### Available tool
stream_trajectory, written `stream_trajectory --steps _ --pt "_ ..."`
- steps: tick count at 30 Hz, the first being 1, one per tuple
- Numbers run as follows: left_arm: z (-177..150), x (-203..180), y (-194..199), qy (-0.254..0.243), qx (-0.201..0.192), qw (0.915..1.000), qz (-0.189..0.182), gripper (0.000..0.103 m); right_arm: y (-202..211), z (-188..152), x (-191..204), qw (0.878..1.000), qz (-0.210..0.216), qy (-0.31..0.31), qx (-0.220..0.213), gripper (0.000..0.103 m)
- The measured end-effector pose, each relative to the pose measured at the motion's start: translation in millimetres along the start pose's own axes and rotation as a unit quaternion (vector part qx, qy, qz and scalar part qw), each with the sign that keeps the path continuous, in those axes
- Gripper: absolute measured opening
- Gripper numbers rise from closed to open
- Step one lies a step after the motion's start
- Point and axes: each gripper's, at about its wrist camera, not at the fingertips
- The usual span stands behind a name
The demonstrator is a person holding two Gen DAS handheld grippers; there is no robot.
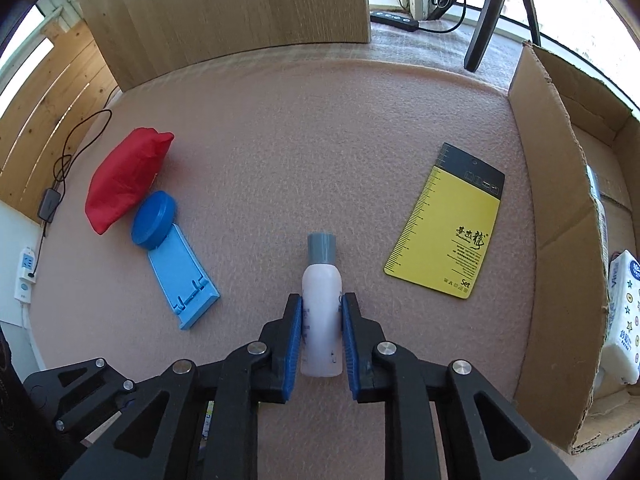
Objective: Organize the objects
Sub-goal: 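Carry the lighter and small bottle into the box and open both grippers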
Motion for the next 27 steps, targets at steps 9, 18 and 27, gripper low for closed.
stream_trajectory --steps 9,18,27 --pt "-3 4 0 0.017 -0.012 0.9998 -0.001 0.025 21 -39 -34 0.999 0.014 -0.037 -0.010 0.018" --pt "-5 9 8 0.080 -0.029 0.9954 -0.044 0.025 54 -74 -71 0.994 0.043 -0.093 -0.038 0.018" --pt "20 -4 23 0.083 -0.058 0.9928 -0.064 0.025 109 -78 -102 0.990 0.048 -0.100 -0.086 0.018"
Point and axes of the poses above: each gripper's, at about its wrist camera, not at the fingertips, and y roughly against the way its jaws point, x to its left, z to its top, and after that the axes turned 4 degrees about -y, right-handed
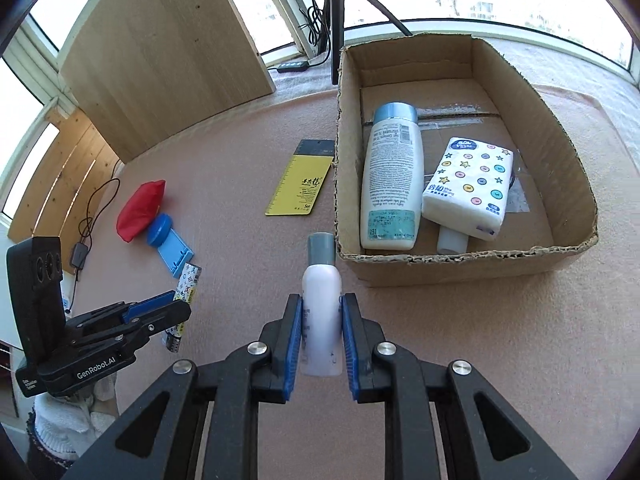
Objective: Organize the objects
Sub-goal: 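Carry the lighter and small bottle into the box and open both grippers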
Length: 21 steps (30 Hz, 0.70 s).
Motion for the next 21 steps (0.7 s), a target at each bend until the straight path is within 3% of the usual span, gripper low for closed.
stream_trajectory --steps 7,21 --pt "31 -29 7 -0.016 -0.023 0.9995 -0.015 0.025 36 18 -6 0.999 0.022 0.005 -0.026 0.018" --pt "92 -112 -38 -0.060 -0.027 0.9972 -0.034 0.025 47 56 -58 0.996 -0.046 -0.014 -0.070 0.018"
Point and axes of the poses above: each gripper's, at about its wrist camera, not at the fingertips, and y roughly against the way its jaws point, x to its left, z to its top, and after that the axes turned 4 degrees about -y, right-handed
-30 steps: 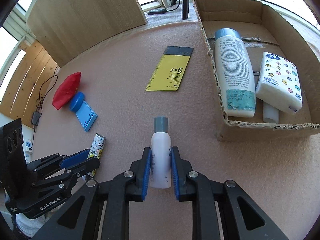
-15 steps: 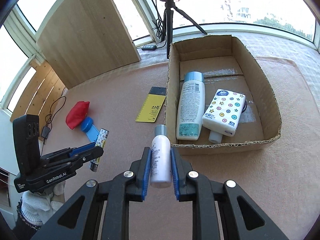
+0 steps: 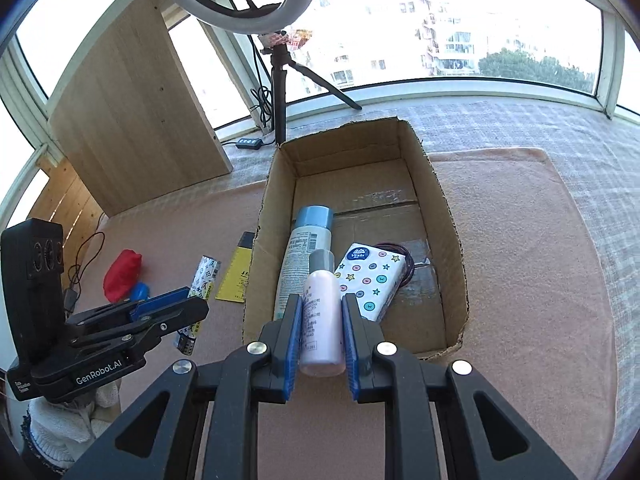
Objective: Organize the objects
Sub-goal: 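Carry the lighter and small bottle into the box and open both grippers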
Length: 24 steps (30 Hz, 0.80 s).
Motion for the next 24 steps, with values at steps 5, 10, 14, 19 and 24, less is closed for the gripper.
stream_trajectory --steps 5,10,14,19,24 --pt "15 -19 -19 -0.004 0.003 1.0000 -0.004 0.025 -7 5 -16 1.000 -0.010 -0.008 0.002 0.018" --pt "22 -30 -31 -0.013 0.009 0.9999 -0.005 0.025 -11 7 -23 1.000 -0.010 -0.009 0.006 0.018" --pt "24 -31 -33 -0.011 0.008 0.9999 0.000 0.025 -14 9 -23 1.000 -0.013 -0.003 0.007 0.018" --pt "24 -25 -30 -0.005 0.007 1.0000 -0.004 0.041 -15 8 -21 1.000 -0.018 -0.002 0.006 0.050" --pt "21 -18 -20 -0.006 0.003 1.0000 -0.002 0.041 -11 7 -19 1.000 -0.012 -0.010 -0.001 0.055"
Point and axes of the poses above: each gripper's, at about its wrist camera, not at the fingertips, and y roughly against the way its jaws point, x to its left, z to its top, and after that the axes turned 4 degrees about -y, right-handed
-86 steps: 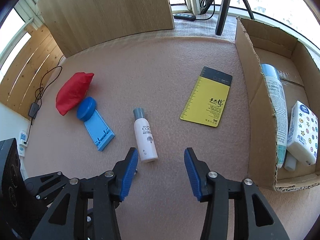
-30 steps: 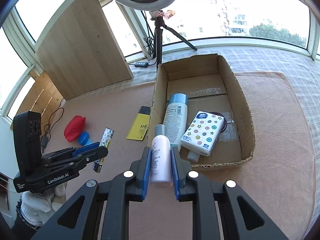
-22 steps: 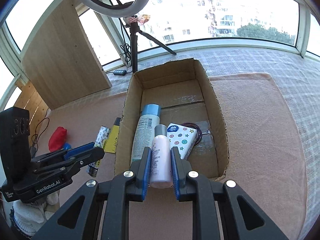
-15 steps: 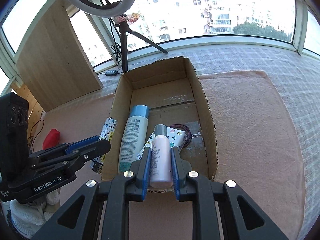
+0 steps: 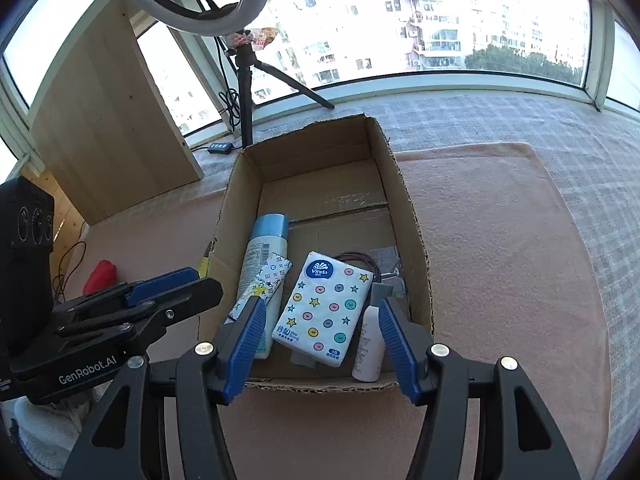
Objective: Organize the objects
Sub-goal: 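Carry the lighter and small bottle into the box and open both grippers, then move the left gripper to the red cushion and close on it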
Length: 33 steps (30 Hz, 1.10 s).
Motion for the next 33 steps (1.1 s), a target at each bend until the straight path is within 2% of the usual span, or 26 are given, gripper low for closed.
stream_trajectory --steps 9,16,21,30,33 --pt "-15 27 23 0.008 -0.001 0.9999 0.010 0.041 1 -15 19 1.000 0.017 -0.008 0.005 0.056" --pt "-29 66 47 0.024 -0.002 0.9993 0.030 0.041 -5 -33 48 0.999 0.030 -0.003 0.020 0.056" --pt "-34 112 75 0.037 -0.007 0.9973 0.063 0.041 -5 -48 71 0.999 0.042 0.000 0.028 0.056" --pt "-35 226 120 0.091 -0.011 0.9885 0.120 0.041 0 -76 124 0.998 0.057 0.011 0.035 0.056" --pt "-34 256 129 0.094 -0.006 0.9858 0.139 0.041 -1 -84 139 0.998 0.055 0.017 0.036 0.056"
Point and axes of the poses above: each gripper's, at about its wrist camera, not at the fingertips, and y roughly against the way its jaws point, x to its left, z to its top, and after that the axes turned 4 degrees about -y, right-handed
